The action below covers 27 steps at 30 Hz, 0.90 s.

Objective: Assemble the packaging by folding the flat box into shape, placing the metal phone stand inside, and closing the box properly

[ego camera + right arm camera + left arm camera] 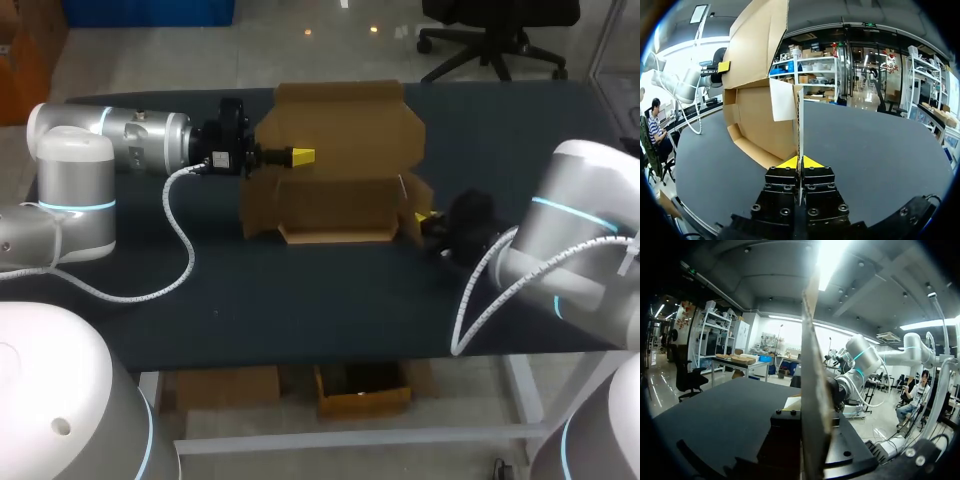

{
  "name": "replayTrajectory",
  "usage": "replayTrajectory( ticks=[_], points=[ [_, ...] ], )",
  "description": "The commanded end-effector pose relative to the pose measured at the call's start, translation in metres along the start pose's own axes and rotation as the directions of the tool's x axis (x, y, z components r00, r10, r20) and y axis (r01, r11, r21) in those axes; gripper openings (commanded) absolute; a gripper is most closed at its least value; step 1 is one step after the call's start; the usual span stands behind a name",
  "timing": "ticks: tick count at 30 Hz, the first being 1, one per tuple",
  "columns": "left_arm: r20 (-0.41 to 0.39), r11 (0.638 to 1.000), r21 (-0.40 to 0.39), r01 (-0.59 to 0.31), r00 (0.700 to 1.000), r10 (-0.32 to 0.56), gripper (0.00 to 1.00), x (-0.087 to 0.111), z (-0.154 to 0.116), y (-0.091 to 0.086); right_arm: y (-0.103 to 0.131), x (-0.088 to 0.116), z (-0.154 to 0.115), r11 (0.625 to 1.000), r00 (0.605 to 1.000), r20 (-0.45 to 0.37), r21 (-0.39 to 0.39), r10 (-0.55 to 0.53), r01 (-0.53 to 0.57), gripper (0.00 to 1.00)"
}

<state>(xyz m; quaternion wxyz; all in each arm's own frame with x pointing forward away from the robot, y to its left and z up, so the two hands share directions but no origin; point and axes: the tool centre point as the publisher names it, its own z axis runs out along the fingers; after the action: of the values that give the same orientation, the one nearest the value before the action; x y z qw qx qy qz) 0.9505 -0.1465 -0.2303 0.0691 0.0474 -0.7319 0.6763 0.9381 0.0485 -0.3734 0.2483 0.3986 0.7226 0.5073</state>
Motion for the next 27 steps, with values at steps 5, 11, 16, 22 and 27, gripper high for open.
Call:
replayTrajectory(
  ticks=[5, 11, 16, 22, 27],
  points=[
    [0.000, 1.000, 0.001, 0.000, 1.000, 0.000, 0.00, 0.000, 0.001, 0.003, 0.000, 0.009, 0.009, 1.000, 0.994, 0.105, 0.007, 0.003, -0.004, 0.13],
    [0.000, 1.000, 0.001, 0.000, 1.000, 0.000, 0.00, 0.000, 0.001, 0.003, 0.000, 0.009, 0.010, 1.000, 0.991, 0.136, 0.007, 0.016, -0.017, 0.15],
    [0.000, 1.000, 0.001, 0.000, 1.000, 0.000, 0.00, 0.000, 0.001, 0.003, -0.002, 0.010, 0.011, 0.999, 0.988, 0.150, 0.006, 0.033, -0.034, 0.17],
    [0.000, 1.000, 0.001, 0.000, 1.000, 0.000, 0.00, 0.000, 0.001, 0.003, -0.001, 0.016, 0.012, 0.999, 0.986, 0.163, 0.005, 0.043, -0.044, 0.19],
    [0.000, 1.000, 0.001, 0.000, 1.000, 0.000, 0.00, 0.000, 0.001, 0.003, 0.000, 0.021, 0.014, 0.999, 0.985, 0.166, 0.004, 0.046, -0.048, 0.21]
  ],
)
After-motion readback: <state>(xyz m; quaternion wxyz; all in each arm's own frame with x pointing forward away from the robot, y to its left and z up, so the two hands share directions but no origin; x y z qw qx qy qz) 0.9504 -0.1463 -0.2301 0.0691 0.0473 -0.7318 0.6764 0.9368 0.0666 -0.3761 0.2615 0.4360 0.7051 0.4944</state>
